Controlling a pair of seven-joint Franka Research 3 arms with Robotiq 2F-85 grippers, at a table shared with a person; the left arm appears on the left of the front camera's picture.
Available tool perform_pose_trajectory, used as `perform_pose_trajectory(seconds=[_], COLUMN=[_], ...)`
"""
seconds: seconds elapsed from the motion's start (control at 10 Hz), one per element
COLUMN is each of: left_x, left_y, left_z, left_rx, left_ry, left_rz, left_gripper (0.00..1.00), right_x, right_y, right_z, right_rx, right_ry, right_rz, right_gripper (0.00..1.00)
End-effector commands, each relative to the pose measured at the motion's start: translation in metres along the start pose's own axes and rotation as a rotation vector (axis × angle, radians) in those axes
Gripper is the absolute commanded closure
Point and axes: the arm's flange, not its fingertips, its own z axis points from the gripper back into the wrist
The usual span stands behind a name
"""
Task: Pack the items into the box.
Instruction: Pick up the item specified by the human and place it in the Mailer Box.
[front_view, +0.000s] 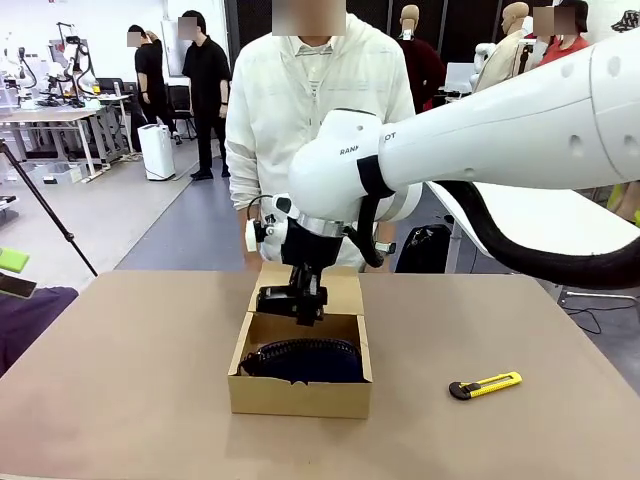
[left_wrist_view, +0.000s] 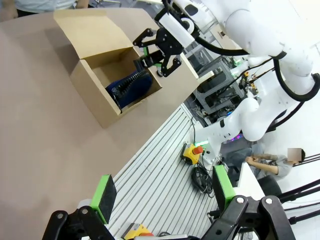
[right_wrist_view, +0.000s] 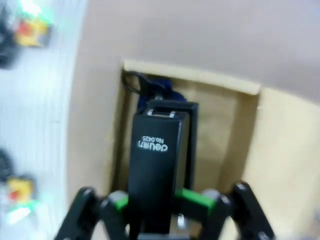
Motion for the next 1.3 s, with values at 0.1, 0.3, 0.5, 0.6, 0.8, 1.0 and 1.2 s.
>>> perform_pose_trajectory(seconds=[0.1,0.3,0.5,0.6,0.8,1.0,1.2], left_x=[0.000,0.000,0.000,0.000,0.000,0.000,0.000], left_y=[-0.001,-0.001,-0.001,-0.001,-0.001,-0.001,-0.001], left_z=[0.001,0.001,0.001,0.001,0.001,0.001,0.001], left_rx=[-0.012,-0.012,-0.012,-0.012,-0.012,-0.012,-0.012], left_ry=[-0.007,-0.007,-0.007,-0.007,-0.007,-0.007,-0.007], left_rz=[-0.012,-0.012,-0.012,-0.012,-0.012,-0.012,-0.012], left_gripper=[0.00,0.00,0.00,0.00,0.00,0.00,0.00], right_x=[0.004,-0.006,-0.009,-0.012,-0.016,-0.016,-0.016], right_y=[0.002,-0.012,-0.033,-0.040,-0.048,-0.049,-0.047], right_z=[0.002,-0.014,-0.035,-0.046,-0.064,-0.070,-0.069], right_rx=[-0.048,0.040,0.026,0.056,0.069,0.072,0.083], right_ry=[-0.004,0.055,0.145,0.198,0.235,0.220,0.207], right_rz=[-0.158,-0.008,-0.061,-0.107,-0.160,-0.185,-0.189], right_gripper=[1.00,1.00,1.00,1.00,1.00,1.00,0.44])
